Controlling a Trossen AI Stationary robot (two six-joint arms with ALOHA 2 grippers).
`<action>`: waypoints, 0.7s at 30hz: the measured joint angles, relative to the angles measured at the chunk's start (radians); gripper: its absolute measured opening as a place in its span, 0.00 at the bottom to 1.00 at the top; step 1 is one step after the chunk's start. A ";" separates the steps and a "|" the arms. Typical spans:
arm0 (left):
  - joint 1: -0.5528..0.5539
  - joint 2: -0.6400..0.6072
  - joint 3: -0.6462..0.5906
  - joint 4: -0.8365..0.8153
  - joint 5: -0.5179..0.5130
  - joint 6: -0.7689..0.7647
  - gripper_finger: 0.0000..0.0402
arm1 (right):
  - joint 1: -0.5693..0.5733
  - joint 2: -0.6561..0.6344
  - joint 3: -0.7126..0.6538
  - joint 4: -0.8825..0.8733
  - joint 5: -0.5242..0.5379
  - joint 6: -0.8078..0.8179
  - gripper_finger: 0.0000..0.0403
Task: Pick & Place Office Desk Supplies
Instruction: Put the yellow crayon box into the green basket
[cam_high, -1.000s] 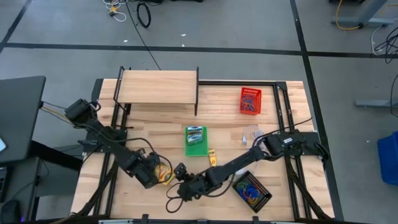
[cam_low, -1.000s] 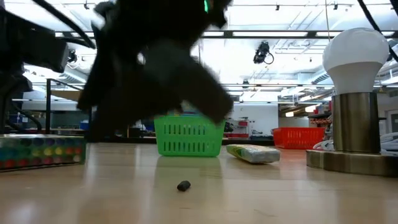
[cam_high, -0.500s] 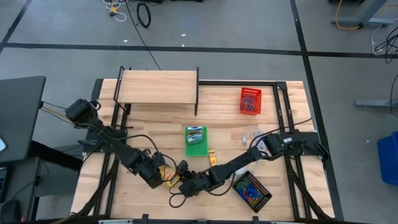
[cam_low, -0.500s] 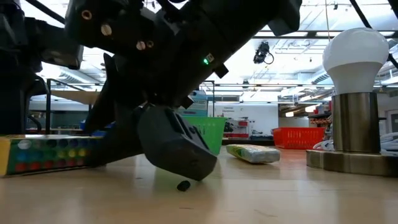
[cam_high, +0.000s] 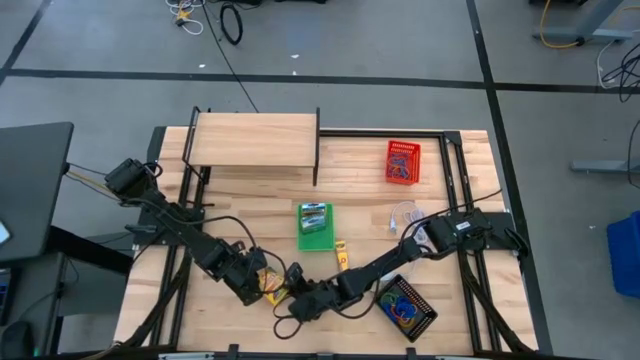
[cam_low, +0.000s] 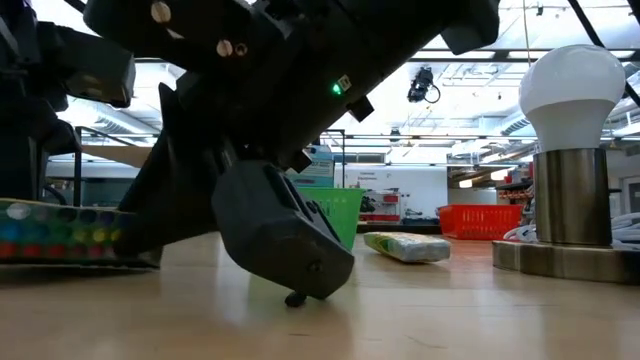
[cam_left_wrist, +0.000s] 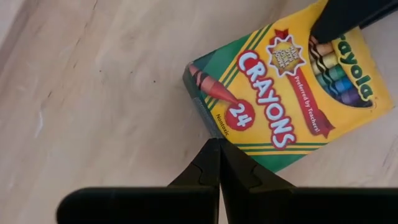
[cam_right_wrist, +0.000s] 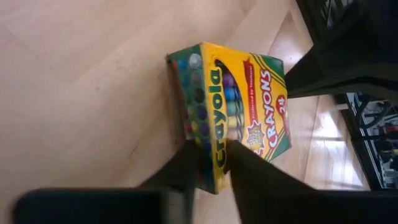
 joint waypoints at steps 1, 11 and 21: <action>0.000 0.000 0.000 0.002 -0.004 0.005 0.00 | 0.001 0.000 0.000 0.000 0.000 -0.001 0.16; -0.002 0.001 0.002 0.016 -0.021 0.028 0.00 | 0.051 -0.022 0.000 -0.090 0.108 -0.061 0.01; -0.004 0.001 0.003 0.013 -0.011 0.089 0.02 | 0.076 -0.163 0.001 -0.402 0.161 0.164 0.00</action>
